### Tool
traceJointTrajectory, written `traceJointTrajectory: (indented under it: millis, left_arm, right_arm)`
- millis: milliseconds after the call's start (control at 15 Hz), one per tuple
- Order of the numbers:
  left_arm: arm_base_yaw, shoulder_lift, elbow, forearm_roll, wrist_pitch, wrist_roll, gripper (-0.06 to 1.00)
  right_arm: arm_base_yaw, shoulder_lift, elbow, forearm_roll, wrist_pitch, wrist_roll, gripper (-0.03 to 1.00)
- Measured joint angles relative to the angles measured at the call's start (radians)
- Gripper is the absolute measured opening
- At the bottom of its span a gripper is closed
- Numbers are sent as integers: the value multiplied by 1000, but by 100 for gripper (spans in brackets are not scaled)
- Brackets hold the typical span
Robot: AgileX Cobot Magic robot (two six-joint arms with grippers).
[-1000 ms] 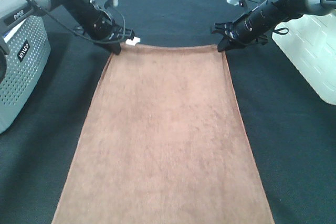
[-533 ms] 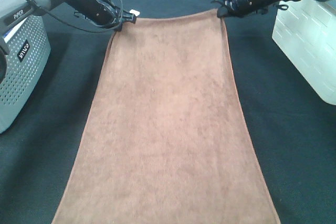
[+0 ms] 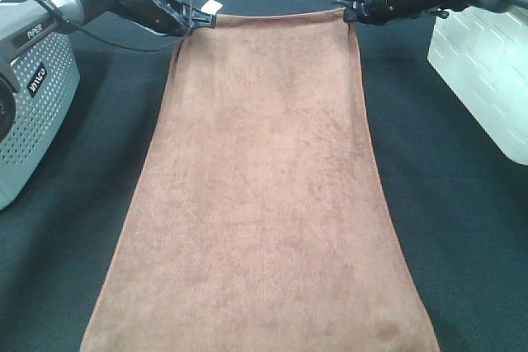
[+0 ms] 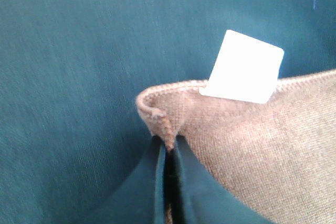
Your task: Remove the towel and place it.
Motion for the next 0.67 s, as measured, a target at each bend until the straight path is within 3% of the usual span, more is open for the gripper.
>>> traceJointTrajectory:
  millis: [667]
  left_arm:
    - [0, 91, 0, -1, -73, 1, 0]
  right_arm:
    - [0, 107, -2, 42, -50, -35, 0]
